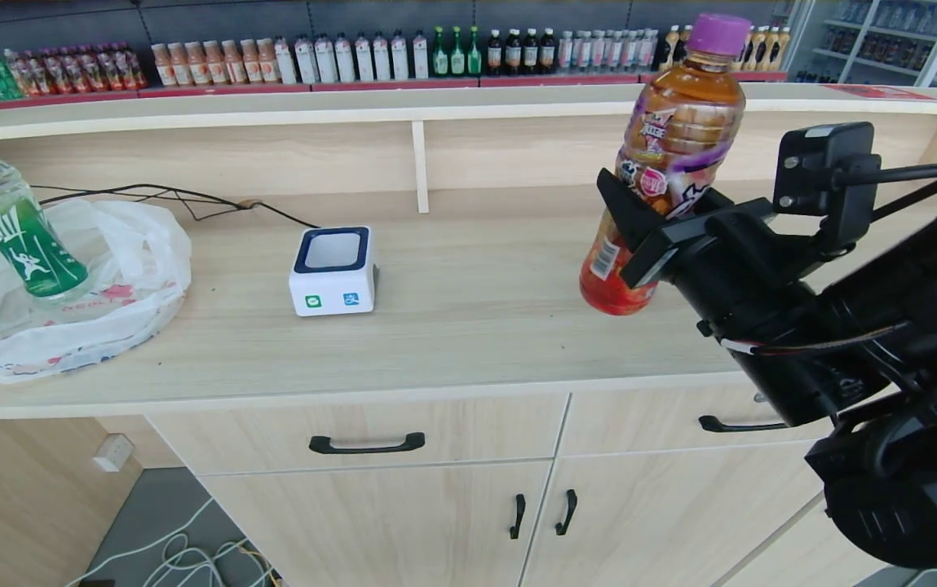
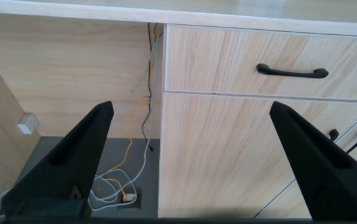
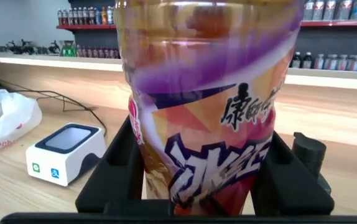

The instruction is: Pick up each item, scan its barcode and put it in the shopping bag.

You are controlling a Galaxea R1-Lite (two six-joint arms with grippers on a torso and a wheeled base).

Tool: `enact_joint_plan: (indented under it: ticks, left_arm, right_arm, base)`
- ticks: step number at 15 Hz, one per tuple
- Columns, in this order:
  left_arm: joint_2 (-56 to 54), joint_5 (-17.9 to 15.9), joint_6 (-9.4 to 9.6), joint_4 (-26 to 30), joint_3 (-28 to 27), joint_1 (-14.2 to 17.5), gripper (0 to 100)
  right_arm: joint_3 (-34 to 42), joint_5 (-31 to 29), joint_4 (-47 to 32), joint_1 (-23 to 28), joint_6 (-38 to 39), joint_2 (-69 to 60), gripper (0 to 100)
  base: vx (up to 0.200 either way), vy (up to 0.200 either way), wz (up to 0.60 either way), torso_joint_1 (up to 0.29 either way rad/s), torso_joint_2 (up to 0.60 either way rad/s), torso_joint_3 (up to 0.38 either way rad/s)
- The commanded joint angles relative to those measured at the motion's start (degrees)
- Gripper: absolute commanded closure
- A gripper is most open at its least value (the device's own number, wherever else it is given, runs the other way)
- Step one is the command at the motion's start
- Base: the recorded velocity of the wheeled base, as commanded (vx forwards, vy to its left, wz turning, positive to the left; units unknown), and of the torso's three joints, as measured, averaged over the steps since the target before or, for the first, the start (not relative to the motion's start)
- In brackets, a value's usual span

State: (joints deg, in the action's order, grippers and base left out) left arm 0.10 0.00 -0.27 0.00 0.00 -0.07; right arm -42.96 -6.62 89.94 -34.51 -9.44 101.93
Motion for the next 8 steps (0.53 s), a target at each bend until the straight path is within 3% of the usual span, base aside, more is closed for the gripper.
enact_joint_plan:
  ticks: [1, 3, 5, 8]
  left_arm:
    - [0.0, 0.0, 0.00, 0.0, 0.0, 0.0, 0]
    - [0.0, 0.0, 0.00, 0.0, 0.0, 0.0, 0]
    - [0.0, 0.0, 0.00, 0.0, 0.0, 0.0, 0]
    - [0.0, 0.0, 0.00, 0.0, 0.0, 0.0, 0]
  right_arm:
    - [0.2, 0.0, 0.1, 0.0, 0.1, 0.6, 100]
    - [-0.3, 0.0, 0.1, 0.0, 0.5, 1.2, 100]
    - [0.2, 0.0, 0.1, 0.0, 1.2, 2.0, 100]
    - [1.9, 0.0, 0.1, 0.4, 3.0, 2.2, 100]
  base:
    - [0.000, 0.000, 0.00, 0.000, 0.00, 0.000]
    - [0.000, 0.000, 0.00, 0.000, 0.00, 0.000]
    - [0.200, 0.200, 0.00, -0.002, 0.00, 0.002]
    - [0.000, 0.200, 0.00, 0.001, 0.00, 0.007]
